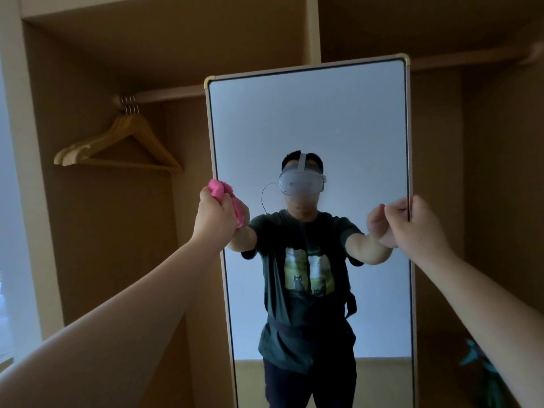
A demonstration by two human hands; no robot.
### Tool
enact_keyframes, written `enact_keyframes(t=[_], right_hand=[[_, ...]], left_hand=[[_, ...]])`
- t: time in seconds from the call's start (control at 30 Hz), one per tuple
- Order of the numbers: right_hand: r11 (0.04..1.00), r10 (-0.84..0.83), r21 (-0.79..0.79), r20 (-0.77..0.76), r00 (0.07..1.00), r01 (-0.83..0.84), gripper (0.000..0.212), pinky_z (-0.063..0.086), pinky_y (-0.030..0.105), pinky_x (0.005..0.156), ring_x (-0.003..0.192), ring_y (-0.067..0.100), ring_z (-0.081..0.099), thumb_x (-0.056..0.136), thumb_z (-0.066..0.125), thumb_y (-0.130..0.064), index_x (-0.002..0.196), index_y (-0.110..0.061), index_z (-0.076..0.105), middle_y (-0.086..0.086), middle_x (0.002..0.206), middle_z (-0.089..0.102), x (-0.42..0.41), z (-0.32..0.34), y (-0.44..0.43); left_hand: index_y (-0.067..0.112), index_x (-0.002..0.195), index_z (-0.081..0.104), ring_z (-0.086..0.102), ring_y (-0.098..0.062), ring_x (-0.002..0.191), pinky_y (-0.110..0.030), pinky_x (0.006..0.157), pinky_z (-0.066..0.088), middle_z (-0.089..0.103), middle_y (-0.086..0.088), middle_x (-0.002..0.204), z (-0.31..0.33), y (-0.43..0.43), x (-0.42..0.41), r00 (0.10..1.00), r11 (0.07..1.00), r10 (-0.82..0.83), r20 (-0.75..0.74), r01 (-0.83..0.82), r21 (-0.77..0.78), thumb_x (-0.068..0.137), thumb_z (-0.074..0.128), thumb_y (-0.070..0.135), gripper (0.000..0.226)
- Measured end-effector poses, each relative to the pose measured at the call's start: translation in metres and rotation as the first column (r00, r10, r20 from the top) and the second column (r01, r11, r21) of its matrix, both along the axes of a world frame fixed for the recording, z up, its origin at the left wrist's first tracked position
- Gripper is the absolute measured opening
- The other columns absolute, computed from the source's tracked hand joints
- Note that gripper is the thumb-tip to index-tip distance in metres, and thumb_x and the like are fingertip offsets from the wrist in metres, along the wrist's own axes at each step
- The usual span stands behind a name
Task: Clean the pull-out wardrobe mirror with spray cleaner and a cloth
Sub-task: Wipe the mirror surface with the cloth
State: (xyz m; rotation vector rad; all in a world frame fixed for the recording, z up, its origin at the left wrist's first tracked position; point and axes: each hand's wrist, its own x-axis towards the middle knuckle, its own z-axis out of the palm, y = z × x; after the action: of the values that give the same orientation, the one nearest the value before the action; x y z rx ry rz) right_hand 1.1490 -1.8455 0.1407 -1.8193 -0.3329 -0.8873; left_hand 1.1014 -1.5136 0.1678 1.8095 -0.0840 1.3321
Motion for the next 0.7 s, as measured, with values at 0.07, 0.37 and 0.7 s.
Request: enact_keyframes(t=[0.07, 0.37, 0.7], right_hand=[[1.000, 0.014, 0.002, -0.007, 1.000, -0.014, 0.020, 0.037, 0.023, 0.056, 0.073, 0.009, 0.053, 0.097, 0.050, -0.029, 0.100, -0.009, 0.048, -0.001, 0.080, 0.053, -0.001, -0.004, -0.002], [0.999, 0.033, -0.016, -0.034, 0.999, -0.033, 0.019, 0.043, 0.025, 0.067, 0.088, 0.016, 0.056, 0.098, 0.050, -0.034, 0.104, -0.016, 0.047, -0.004, 0.087, 0.054, -0.008, -0.019, -0.004], [0.999, 0.031, 0.017, -0.082, 0.996, -0.029, 0.015, 0.036, 0.016, 0.057, 0.074, -0.003, 0.049, 0.098, 0.049, -0.031, 0.102, -0.016, 0.049, -0.013, 0.082, 0.052, -0.007, -0.049, -0.006]], left_hand=[[0.007, 0.123, 0.051, 0.045, 0.030, 0.088, 0.012, 0.077, 0.010, 0.049, 0.053, 0.081, -0.001, 0.001, 0.004, 0.997, 0.996, -0.070, -0.028, 0.069, -0.053, 0.052, 0.029, 0.059, 0.091], [0.018, 0.114, 0.051, 0.050, 0.024, 0.086, 0.007, 0.068, 0.037, 0.053, 0.012, 0.082, -0.023, -0.004, -0.003, 0.997, 0.999, -0.009, -0.072, 0.006, -0.051, 0.101, 0.036, 0.022, 0.020], [0.013, 0.114, 0.050, 0.059, 0.013, 0.060, -0.008, 0.057, 0.049, 0.057, 0.003, 0.089, -0.046, -0.020, -0.021, 0.992, 0.996, 0.001, -0.124, -0.011, -0.087, 0.102, 0.034, 0.012, 0.020]])
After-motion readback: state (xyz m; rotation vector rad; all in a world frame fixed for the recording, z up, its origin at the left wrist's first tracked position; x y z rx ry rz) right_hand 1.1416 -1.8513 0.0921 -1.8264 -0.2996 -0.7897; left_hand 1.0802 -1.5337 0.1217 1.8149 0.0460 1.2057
